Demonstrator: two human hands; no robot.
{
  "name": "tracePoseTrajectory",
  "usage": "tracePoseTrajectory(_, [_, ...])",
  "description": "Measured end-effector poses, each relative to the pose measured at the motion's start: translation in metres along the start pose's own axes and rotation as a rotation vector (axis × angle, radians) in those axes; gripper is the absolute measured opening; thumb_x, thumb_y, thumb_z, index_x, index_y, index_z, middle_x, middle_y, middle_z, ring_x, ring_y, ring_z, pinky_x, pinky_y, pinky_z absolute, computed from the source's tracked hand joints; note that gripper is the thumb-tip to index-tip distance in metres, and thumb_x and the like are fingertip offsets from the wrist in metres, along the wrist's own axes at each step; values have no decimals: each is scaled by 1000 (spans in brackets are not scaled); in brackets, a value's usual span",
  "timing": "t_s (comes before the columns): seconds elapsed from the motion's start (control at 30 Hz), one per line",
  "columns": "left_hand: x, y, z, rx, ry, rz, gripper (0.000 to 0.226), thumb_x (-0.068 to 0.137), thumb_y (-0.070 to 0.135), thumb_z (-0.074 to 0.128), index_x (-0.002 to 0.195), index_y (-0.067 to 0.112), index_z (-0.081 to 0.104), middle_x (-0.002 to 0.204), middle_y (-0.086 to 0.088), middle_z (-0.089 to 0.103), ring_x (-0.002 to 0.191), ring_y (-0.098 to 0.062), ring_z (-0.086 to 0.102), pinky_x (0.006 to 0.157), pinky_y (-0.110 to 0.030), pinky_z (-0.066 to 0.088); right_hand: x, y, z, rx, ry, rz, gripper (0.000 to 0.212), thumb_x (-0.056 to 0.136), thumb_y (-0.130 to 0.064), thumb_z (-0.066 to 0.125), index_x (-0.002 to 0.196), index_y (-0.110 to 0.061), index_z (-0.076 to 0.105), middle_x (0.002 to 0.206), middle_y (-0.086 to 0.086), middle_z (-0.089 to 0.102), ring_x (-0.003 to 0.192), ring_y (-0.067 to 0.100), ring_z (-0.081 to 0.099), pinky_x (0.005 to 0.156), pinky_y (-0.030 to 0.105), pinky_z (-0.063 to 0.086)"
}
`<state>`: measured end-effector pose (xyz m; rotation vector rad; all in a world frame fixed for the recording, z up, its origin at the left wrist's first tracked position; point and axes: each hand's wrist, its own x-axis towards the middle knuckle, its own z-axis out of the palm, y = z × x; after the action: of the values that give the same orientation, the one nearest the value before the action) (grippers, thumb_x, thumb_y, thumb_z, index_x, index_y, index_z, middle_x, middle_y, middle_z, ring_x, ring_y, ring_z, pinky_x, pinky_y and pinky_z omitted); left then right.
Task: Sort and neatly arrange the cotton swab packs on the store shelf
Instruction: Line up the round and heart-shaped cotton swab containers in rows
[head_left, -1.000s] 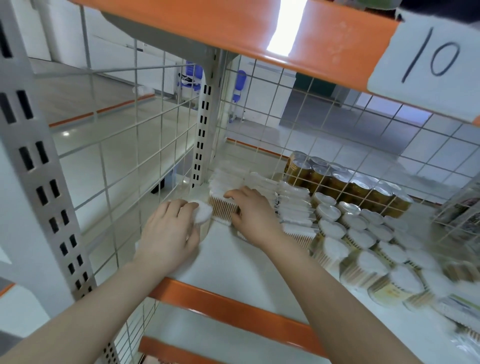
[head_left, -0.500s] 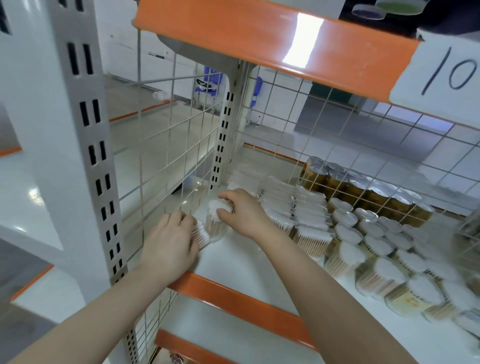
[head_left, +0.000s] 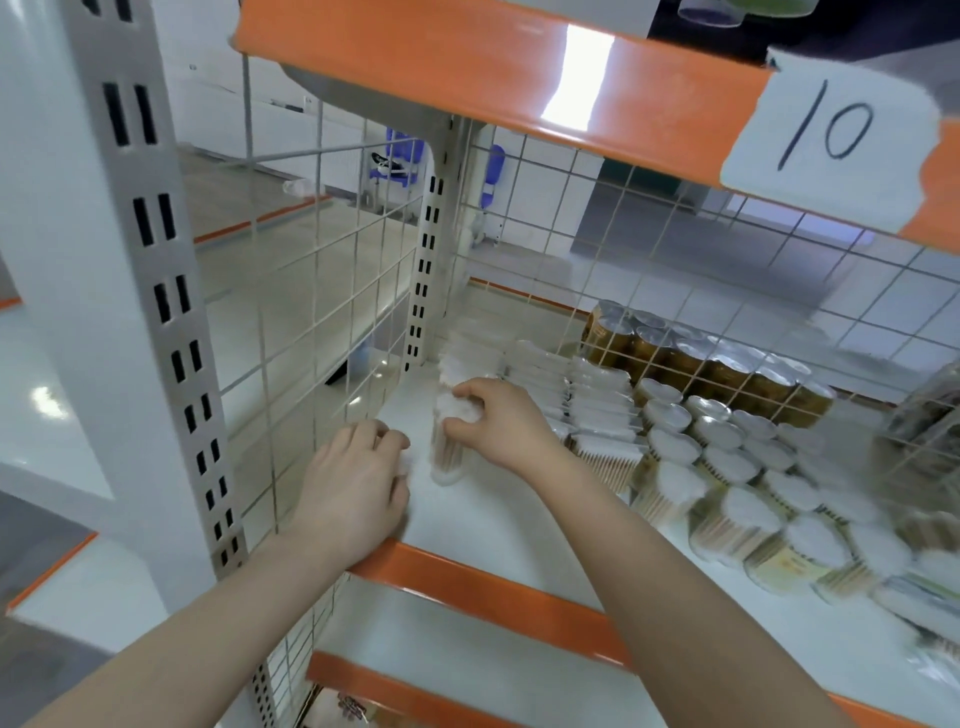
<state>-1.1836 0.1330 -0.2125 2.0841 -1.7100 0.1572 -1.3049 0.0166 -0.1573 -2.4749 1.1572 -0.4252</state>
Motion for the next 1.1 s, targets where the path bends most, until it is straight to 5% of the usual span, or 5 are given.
tracePoseTrajectory(0.33, [-3, 67, 14, -16, -30, 201, 49, 64, 40, 39, 89, 11, 69, 80, -5, 64, 71, -25, 65, 62, -33, 54, -69, 39, -46, 27, 110, 79, 46, 85, -31, 62, 127, -14, 55, 129, 2, 56, 115, 16, 51, 88, 20, 36])
tracePoseTrajectory(0.53, [-14, 127, 22, -87, -110, 202, 60, 68, 50, 67, 114, 12, 62, 100, -5, 64, 92, -28, 64, 75, -35, 52, -116, 75, -71, 72, 177, 207, 43, 85, -33, 61, 125, -15, 56, 124, 3, 58, 110, 15, 53, 79, 18, 35])
tracePoseTrajectory(0.67, [-22, 170, 29, -111, -134, 219, 67, 82, 57, 53, 137, 23, 38, 129, 3, 47, 121, -19, 43, 98, -29, 33, -147, 99, -90, 93, 212, 248, 42, 86, -32, 60, 124, -15, 57, 122, 2, 59, 109, 13, 53, 78, 17, 34])
tracePoseTrajectory(0.93, [-36, 245, 45, -140, -117, 246, 57, 86, 57, 46, 132, 26, 34, 126, 7, 49, 118, -14, 43, 94, -25, 33, -200, 144, -119, 137, 281, 314, 38, 86, -32, 61, 120, -16, 59, 99, -6, 54, 92, 8, 51, 74, 20, 39])
tracePoseTrajectory(1.1, [-44, 283, 56, -185, -110, 229, 55, 87, 52, 50, 132, 23, 34, 125, 6, 51, 118, -15, 44, 92, -25, 33, -223, 170, -131, 155, 306, 357, 36, 87, -33, 59, 118, -15, 59, 104, -2, 57, 91, 10, 53, 72, 19, 40])
